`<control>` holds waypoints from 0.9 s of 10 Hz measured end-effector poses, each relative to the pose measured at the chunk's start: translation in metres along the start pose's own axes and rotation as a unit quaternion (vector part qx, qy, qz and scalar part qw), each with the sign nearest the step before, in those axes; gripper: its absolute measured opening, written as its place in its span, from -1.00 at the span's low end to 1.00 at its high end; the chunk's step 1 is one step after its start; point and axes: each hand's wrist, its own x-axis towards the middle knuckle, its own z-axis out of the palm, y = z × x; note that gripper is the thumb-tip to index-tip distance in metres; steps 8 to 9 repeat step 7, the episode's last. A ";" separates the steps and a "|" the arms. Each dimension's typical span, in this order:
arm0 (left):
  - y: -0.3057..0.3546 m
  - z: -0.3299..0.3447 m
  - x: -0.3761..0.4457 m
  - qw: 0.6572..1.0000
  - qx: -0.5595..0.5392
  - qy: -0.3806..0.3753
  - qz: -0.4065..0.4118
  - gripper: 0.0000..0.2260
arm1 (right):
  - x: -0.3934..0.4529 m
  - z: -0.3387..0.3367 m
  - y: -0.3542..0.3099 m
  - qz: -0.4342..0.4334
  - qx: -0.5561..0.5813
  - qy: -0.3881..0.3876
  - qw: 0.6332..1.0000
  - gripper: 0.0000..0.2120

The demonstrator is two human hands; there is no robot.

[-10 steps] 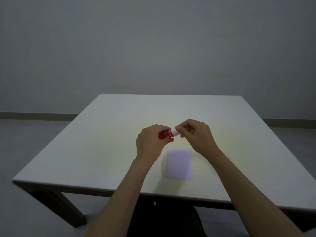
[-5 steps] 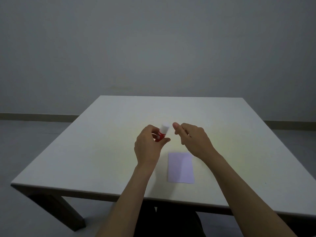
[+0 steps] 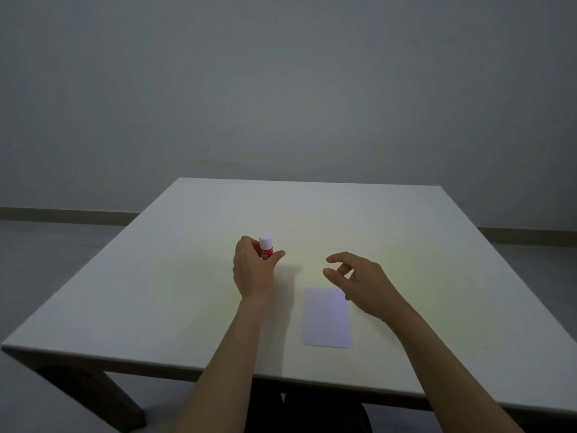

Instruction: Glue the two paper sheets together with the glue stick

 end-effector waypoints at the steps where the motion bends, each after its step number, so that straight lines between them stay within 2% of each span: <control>1: -0.004 0.001 0.001 1.000 0.006 0.000 -0.009 -0.63 | 0.001 0.004 0.001 -0.001 0.006 -0.019 1.000 -0.70; 5: -0.004 0.001 -0.003 1.000 0.023 -0.002 -0.002 -0.63 | 0.009 0.017 0.015 0.014 -0.022 -0.031 0.999 -0.66; 6: -0.002 -0.001 -0.006 0.999 0.027 -0.025 -0.005 -0.56 | 0.010 0.016 0.020 0.017 -0.032 -0.028 0.999 -0.64; 7: 0.005 -0.009 -0.007 0.996 0.076 -0.042 0.022 -0.19 | 0.016 0.005 0.018 0.012 -0.052 -0.013 0.999 -0.63; 9: 0.005 -0.009 -0.007 0.996 0.076 -0.042 0.022 -0.19 | 0.016 0.005 0.018 0.012 -0.052 -0.013 0.999 -0.63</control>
